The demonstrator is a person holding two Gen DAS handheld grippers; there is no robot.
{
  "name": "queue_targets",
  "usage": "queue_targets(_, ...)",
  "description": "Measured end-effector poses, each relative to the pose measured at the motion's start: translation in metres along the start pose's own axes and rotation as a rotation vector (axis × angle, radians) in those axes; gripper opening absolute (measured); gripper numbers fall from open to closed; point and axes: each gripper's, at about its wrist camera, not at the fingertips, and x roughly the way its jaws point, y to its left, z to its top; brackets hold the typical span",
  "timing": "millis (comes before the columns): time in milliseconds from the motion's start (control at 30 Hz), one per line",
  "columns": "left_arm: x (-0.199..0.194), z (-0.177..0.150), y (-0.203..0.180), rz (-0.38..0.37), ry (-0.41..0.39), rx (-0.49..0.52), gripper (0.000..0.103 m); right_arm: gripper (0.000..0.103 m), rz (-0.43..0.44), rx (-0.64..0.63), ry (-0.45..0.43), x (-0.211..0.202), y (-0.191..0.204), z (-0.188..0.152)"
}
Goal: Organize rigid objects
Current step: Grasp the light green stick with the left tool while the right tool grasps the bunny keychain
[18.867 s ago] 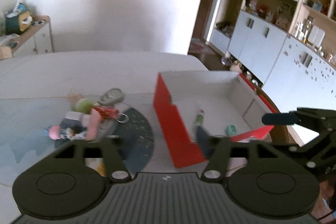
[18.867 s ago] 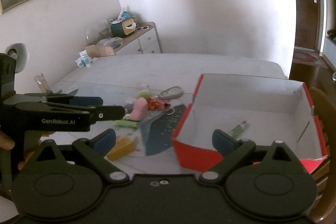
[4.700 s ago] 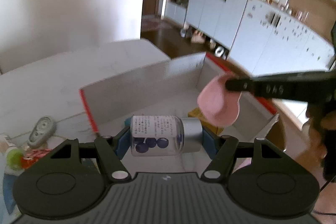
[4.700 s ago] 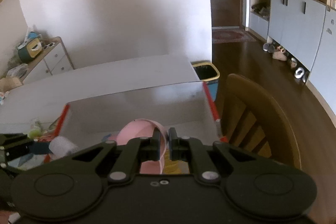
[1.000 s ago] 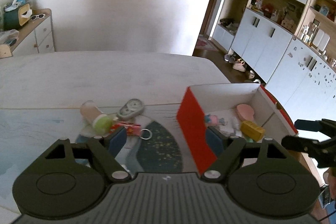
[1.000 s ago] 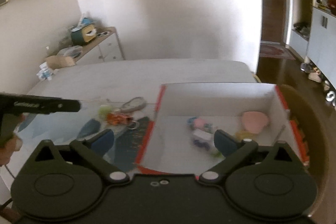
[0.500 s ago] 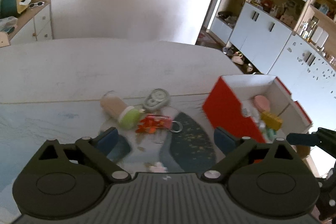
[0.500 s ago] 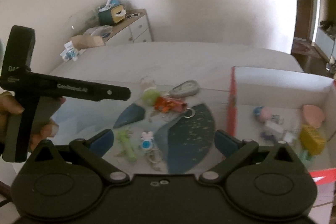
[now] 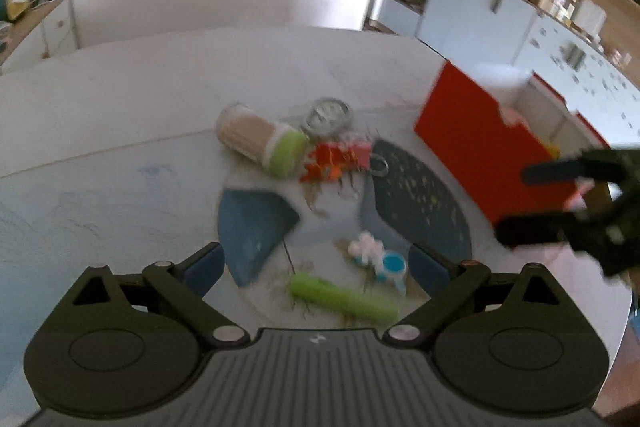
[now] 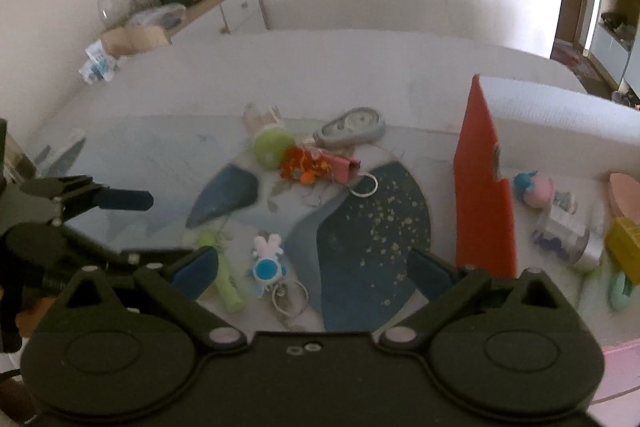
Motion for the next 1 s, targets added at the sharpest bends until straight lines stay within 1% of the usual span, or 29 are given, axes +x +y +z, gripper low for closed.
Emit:
queue_targets(67, 0.005, -0.007, -0.003, -0.005, 0.006, 0.017, 0.099, 0.1, -0.02, -0.018, 0.009, 0.007, 0.004, 0.001)
queue_targets(133, 0.012, -0.015, -0.006, -0.021, 0.018, 0.032, 0.099, 0.097, -0.01, -0.016, 0.031, 0.014, 0.008, 0.003)
queue_targets(200, 0.018, -0.021, -0.009, -0.019, 0.028, 0.023, 0.099, 0.097, -0.02, -0.035, 0.041, 0.02, 0.015, 0.003)
queue_targets(267, 0.022, -0.027, -0.011, -0.016, 0.024, 0.027, 0.099, 0.094, -0.022, -0.067, 0.053, 0.025, 0.024, 0.003)
queue_targets(333, 0.023, -0.03, -0.014, -0.01, 0.007, 0.041, 0.099, 0.089, -0.013, -0.071, 0.074, 0.032, 0.028, 0.003)
queue_targets(433, 0.028, -0.033, -0.018, -0.008, 0.008, 0.048, 0.099, 0.082, -0.013, -0.092, 0.105, 0.044, 0.034, 0.002)
queue_targets(567, 0.035, -0.037, -0.021, 0.008, 0.0, 0.058, 0.099, 0.076, -0.006, -0.09, 0.135, 0.057, 0.038, 0.001)
queue_targets(733, 0.041, -0.039, -0.022, 0.011, -0.009, 0.074, 0.099, 0.06, -0.005, -0.098, 0.168, 0.071, 0.04, -0.001)
queue_targets(833, 0.045, -0.039, -0.021, 0.029, -0.015, 0.077, 0.099, 0.052, -0.002, -0.094, 0.179, 0.076, 0.04, -0.002)
queue_targets(900, 0.046, -0.04, -0.021, 0.033, -0.019, 0.083, 0.099, 0.05, -0.002, -0.104, 0.179, 0.077, 0.041, -0.002)
queue_targets(967, 0.046, -0.04, -0.022, 0.021, -0.022, 0.104, 0.098, 0.048, -0.001, -0.115, 0.179, 0.078, 0.042, -0.002)
queue_targets(1000, 0.046, -0.04, -0.023, 0.022, -0.023, 0.113, 0.098, 0.044, -0.002, -0.121, 0.18, 0.078, 0.043, -0.002)
